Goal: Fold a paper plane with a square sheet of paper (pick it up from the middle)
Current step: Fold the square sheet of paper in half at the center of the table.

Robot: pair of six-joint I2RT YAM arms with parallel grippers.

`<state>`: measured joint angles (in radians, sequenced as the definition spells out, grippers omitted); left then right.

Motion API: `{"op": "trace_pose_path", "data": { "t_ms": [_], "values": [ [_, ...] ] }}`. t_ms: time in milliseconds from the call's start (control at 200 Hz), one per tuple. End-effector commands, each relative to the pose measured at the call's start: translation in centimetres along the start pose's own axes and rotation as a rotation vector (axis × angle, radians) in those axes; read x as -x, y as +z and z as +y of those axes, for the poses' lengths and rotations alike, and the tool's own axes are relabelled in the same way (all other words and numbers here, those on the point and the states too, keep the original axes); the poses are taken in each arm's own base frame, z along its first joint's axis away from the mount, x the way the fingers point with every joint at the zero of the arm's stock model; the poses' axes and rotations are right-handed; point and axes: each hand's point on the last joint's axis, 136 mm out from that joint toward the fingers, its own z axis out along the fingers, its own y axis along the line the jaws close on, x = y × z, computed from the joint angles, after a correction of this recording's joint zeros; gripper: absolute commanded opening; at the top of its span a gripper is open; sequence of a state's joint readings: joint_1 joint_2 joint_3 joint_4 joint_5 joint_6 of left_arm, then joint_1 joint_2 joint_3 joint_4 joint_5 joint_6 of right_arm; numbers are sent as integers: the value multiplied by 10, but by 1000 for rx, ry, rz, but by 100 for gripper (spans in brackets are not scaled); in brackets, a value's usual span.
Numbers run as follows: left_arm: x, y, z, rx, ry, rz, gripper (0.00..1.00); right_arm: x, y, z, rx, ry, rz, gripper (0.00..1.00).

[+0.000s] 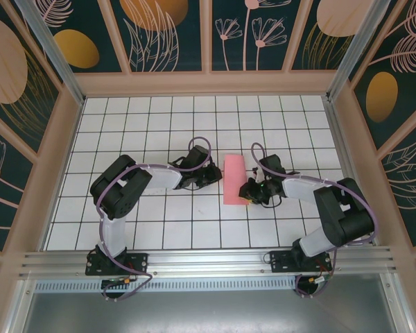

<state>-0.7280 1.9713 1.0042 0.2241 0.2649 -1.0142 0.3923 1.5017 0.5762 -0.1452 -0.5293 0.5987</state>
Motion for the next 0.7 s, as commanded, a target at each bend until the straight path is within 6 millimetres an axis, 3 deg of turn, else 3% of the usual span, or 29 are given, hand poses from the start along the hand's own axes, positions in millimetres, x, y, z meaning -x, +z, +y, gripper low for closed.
{"op": "trace_pose_path", "data": {
  "t_ms": [0,140,250,430,585,696],
  "values": [
    [-40,8,92,300,-43,99,14,-28,6,-39,-117,102,77,22],
    [-21,-6,63,242,-13,35,15,-25,8,-42,-130,102,68,22],
    [-3,-23,24,119,26,-35,15,-26,9,-45,-140,101,70,22],
    [0,-48,-41,-192,54,-72,16,-28,10,-49,-156,99,74,22],
    [-10,-46,-72,-279,117,-52,16,-29,11,-52,-163,100,78,22],
    [-11,-32,-77,-249,124,-37,16,-30,11,-54,-167,99,78,22]
  ]
}}
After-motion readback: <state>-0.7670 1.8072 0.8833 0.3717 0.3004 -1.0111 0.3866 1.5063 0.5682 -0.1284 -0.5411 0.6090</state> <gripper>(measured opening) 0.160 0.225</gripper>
